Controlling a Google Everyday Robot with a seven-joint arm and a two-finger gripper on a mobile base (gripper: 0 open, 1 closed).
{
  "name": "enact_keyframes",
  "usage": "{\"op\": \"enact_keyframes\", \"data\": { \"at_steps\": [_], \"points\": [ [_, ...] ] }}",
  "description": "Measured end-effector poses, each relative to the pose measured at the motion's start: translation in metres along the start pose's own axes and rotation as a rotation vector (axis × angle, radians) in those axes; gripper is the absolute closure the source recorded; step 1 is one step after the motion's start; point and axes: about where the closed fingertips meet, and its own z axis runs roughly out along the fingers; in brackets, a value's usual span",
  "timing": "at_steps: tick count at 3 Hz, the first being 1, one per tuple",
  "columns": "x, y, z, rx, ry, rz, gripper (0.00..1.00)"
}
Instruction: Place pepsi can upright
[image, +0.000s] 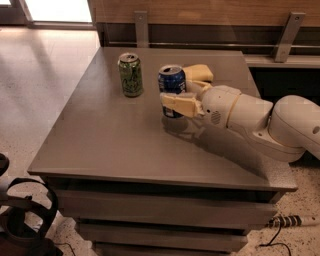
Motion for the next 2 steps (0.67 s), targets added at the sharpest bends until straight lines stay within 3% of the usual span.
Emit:
{"op": "enact_keyframes", "data": {
  "at_steps": [2],
  "points": [
    [0.026,0.007,0.004,-0.002,0.002,0.038,1.00]
  ]
}}
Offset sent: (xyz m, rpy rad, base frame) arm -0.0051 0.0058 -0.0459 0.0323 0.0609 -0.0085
